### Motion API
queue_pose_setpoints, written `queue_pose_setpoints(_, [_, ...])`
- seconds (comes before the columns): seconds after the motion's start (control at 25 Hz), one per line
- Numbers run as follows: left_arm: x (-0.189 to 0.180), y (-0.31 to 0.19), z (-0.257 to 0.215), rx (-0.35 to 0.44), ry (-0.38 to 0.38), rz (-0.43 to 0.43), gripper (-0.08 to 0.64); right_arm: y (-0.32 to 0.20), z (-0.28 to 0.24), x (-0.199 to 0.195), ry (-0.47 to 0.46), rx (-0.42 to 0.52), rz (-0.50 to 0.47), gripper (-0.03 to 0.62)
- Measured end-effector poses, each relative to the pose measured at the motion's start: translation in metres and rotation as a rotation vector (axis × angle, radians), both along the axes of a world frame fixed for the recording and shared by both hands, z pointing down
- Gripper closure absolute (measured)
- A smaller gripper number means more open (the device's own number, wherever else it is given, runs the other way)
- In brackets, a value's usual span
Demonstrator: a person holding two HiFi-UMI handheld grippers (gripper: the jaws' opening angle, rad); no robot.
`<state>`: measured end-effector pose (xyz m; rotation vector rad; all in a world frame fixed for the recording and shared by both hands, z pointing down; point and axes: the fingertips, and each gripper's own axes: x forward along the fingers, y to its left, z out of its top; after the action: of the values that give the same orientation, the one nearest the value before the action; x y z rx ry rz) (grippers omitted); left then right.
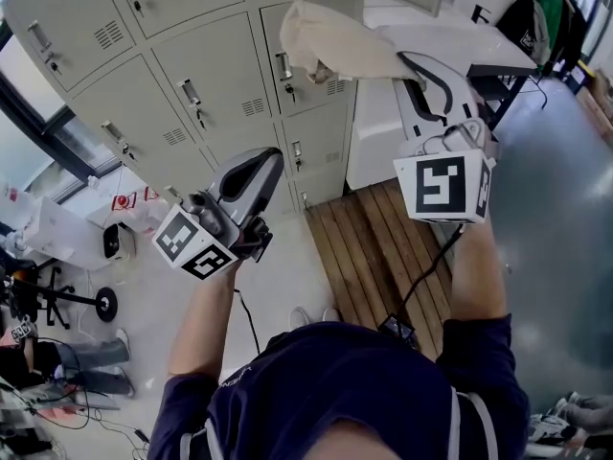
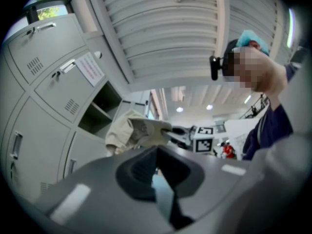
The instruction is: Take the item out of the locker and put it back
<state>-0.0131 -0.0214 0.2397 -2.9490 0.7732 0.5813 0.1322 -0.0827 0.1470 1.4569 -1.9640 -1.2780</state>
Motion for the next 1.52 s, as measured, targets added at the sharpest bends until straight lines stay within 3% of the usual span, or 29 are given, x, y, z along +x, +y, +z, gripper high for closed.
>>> queue_pose_setpoints(1.52, [-0.01,-0.047,0.009,-0.028,0.01,0.006,0.557,-0.059,0.016,-0.011,-0.008,-0.029,-0.003,0.571])
